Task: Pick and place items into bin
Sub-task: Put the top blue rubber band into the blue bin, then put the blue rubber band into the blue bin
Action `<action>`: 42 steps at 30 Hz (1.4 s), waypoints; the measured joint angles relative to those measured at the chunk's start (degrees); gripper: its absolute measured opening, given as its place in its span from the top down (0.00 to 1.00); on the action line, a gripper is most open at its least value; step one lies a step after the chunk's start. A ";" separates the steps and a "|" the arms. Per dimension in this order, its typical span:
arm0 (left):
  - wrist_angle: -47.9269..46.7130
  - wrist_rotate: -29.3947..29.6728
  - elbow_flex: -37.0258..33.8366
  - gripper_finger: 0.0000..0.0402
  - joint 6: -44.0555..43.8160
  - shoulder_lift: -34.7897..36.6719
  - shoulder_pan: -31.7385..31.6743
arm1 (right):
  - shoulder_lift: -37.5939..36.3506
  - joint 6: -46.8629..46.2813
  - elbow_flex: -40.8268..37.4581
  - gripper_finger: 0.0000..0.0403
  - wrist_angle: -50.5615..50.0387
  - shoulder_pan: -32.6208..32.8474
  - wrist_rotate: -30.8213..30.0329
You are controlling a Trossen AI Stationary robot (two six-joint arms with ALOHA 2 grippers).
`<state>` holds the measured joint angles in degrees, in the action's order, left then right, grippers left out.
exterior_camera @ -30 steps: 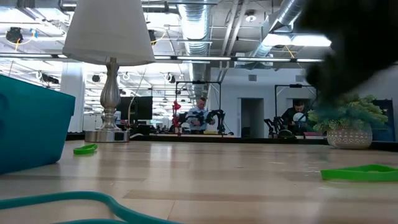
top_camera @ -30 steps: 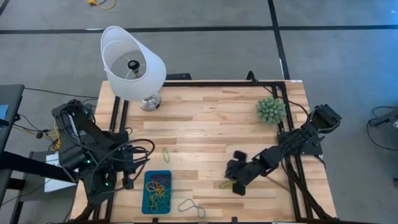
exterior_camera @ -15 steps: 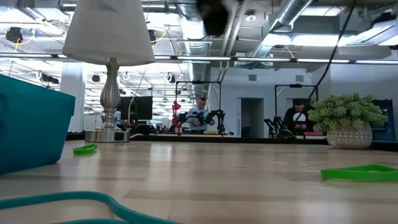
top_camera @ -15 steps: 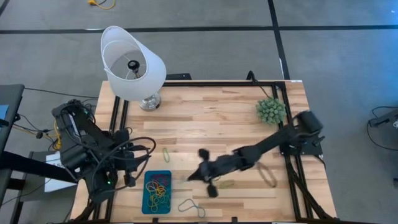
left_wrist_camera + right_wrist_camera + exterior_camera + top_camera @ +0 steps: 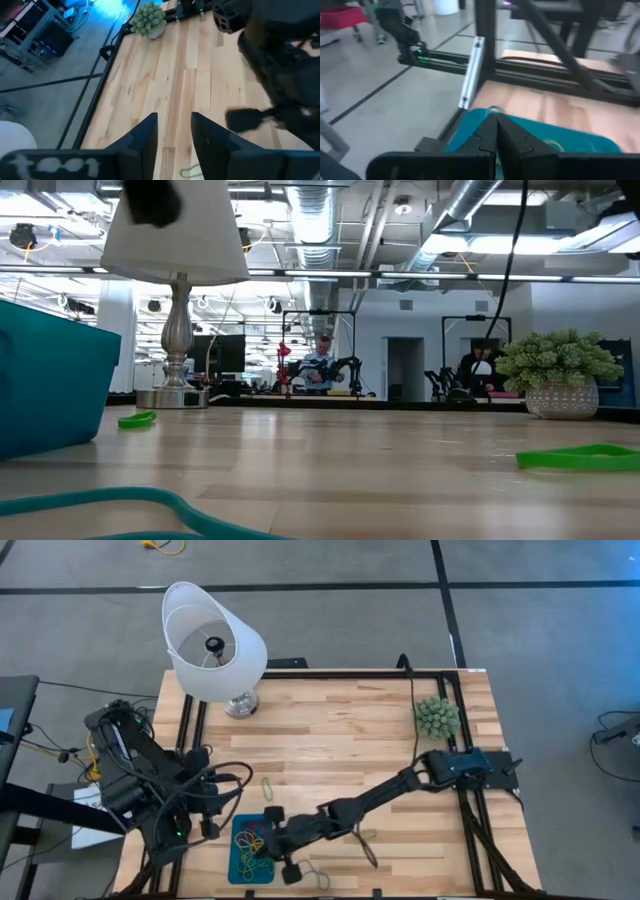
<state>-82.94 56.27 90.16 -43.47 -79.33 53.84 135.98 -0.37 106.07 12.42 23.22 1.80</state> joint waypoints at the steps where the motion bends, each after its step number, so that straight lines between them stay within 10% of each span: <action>1: 0.03 -0.20 -0.51 0.73 -0.47 0.00 0.00 | 1.44 0.11 2.03 1.00 -0.51 -0.06 1.11; 15: 0.36 -2.08 -2.32 0.73 -4.87 -0.02 0.00 | 6.53 -2.66 9.87 0.77 -11.28 -2.49 4.55; 31: 0.77 -2.11 -2.32 0.73 -6.68 -0.02 1.40 | -13.67 -0.77 9.83 0.76 -47.34 -3.40 4.57; 42: -2.77 2.10 -2.32 0.73 -15.43 0.92 10.34 | -34.92 -7.86 -23.51 0.76 -34.39 -2.53 4.08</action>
<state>-85.71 58.37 87.83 -58.89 -78.41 64.18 101.06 -8.23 82.55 -21.98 20.69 5.88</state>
